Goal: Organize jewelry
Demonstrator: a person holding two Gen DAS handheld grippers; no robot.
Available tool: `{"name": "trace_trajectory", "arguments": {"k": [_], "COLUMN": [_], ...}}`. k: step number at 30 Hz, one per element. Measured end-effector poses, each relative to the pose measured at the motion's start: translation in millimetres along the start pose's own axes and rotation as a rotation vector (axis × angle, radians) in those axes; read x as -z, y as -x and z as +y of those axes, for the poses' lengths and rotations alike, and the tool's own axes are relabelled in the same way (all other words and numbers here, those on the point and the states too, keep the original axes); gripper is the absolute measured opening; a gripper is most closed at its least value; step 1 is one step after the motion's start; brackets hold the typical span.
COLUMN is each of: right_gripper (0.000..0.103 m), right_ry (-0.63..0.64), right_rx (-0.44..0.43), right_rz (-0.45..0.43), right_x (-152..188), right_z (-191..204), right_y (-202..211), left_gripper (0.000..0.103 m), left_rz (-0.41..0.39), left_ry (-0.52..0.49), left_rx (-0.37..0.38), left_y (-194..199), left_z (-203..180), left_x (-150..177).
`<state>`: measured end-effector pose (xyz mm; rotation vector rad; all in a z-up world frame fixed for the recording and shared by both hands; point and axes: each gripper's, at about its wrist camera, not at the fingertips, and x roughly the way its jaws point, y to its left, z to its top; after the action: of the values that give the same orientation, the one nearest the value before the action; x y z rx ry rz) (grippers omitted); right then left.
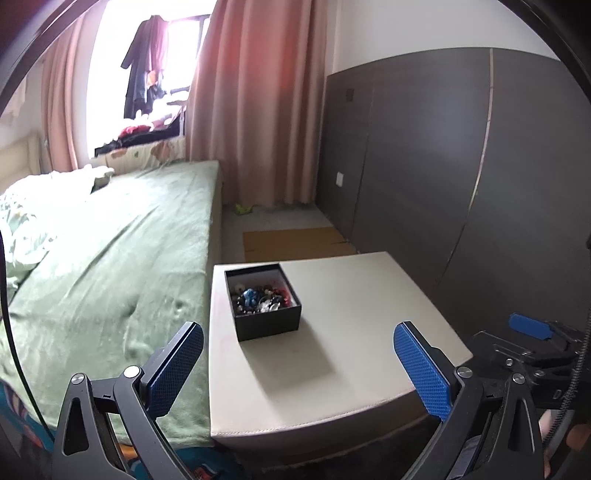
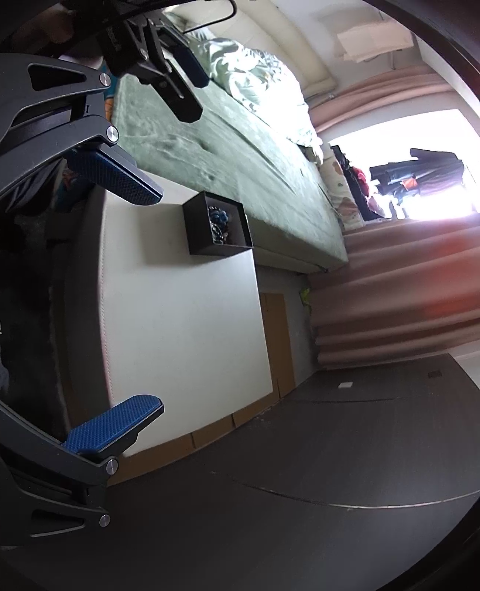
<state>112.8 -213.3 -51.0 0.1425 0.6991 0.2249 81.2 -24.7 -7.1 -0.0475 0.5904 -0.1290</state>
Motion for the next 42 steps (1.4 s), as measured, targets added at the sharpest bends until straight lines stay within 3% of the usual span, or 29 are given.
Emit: {"name": "trace_trajectory", "arguments": {"k": [11, 25, 42], "right_gripper": [0.103, 0.103, 0.103], "right_ry": [-0.026, -0.037, -0.048], "right_rx": [-0.002, 0.013, 0.015], "right_rz": [0.005, 0.0, -0.014], "right_x": [2, 0, 2], "right_z": [-3, -6, -11], "right_y": [1, 2, 2], "left_gripper": [0.103, 0.103, 0.103], "left_rz": [0.054, 0.022, 0.043], "left_ry": [0.11, 0.078, 0.107], "left_rx": [0.019, 0.001, 0.003], "left_y": [-5, 1, -5], "left_z": [20, 15, 22], "left_x": [2, 2, 1]}}
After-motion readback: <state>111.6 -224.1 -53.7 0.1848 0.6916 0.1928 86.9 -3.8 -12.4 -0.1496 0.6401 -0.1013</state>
